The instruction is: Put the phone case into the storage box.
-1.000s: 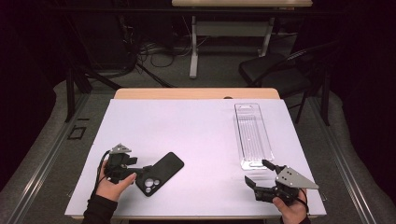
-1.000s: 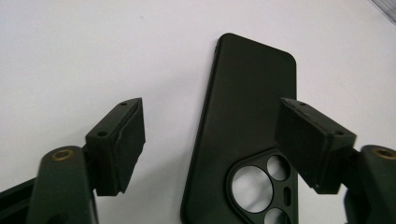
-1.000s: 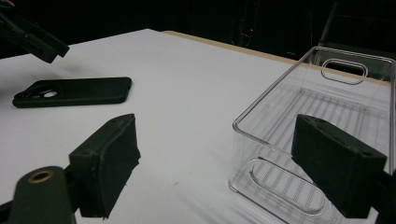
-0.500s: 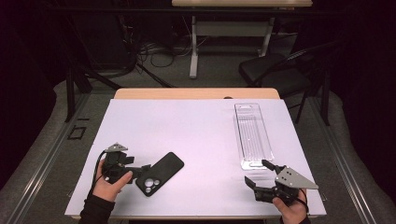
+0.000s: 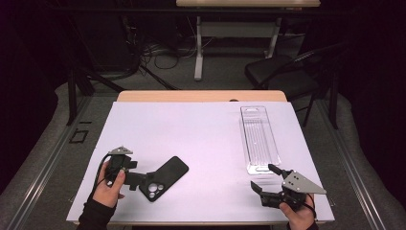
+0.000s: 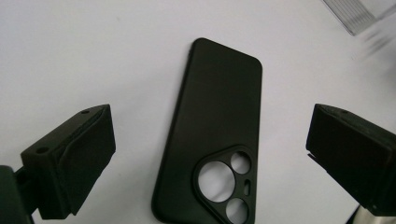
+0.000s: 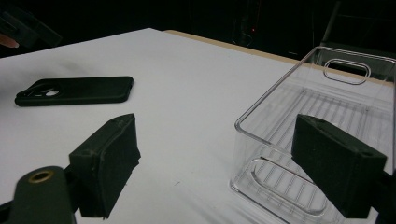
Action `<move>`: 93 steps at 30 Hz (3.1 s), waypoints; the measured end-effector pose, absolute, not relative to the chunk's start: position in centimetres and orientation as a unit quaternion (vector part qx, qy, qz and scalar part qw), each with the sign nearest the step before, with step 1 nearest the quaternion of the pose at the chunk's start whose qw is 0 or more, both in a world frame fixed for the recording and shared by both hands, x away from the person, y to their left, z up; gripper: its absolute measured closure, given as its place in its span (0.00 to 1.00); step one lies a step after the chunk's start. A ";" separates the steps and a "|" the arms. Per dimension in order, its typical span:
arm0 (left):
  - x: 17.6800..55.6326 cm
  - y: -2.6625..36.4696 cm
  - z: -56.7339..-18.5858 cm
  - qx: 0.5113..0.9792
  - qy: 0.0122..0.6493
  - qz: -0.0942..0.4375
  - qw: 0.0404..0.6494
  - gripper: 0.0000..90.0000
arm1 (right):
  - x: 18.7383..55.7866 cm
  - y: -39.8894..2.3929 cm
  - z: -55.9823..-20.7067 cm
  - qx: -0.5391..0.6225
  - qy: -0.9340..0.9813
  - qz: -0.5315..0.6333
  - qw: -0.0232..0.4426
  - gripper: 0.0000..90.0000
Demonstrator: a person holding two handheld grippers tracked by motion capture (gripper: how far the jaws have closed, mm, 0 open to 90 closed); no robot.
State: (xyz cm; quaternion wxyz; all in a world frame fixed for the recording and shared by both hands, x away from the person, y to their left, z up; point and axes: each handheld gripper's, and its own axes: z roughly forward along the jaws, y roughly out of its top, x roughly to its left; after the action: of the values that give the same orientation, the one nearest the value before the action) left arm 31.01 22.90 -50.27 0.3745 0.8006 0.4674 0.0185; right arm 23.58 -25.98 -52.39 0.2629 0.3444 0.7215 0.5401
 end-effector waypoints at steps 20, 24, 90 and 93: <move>31.3 21.3 -49.1 0.815 0.447 0.006 0.368 0.03 | 23.6 -25.9 -52.4 0.346 0.721 0.540 0.261 0.16; 31.8 21.0 -48.8 0.825 0.443 0.014 0.352 0.02 | 23.5 -25.9 -52.4 0.347 0.721 0.540 0.261 0.16; 35.9 14.8 -49.0 0.888 0.405 -0.025 0.216 0.01 | 23.6 -25.8 -52.6 0.346 0.723 0.539 0.257 0.16; 36.0 14.6 -49.1 0.890 0.404 -0.029 0.211 0.01 | 23.6 -25.8 -52.6 0.346 0.723 0.540 0.257 0.16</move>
State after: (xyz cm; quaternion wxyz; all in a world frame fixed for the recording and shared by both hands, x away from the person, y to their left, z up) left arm 36.02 14.61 -49.11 0.2113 0.8896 0.4040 -0.0289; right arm 23.63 -25.84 -52.56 0.2570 0.3458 0.7234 0.5395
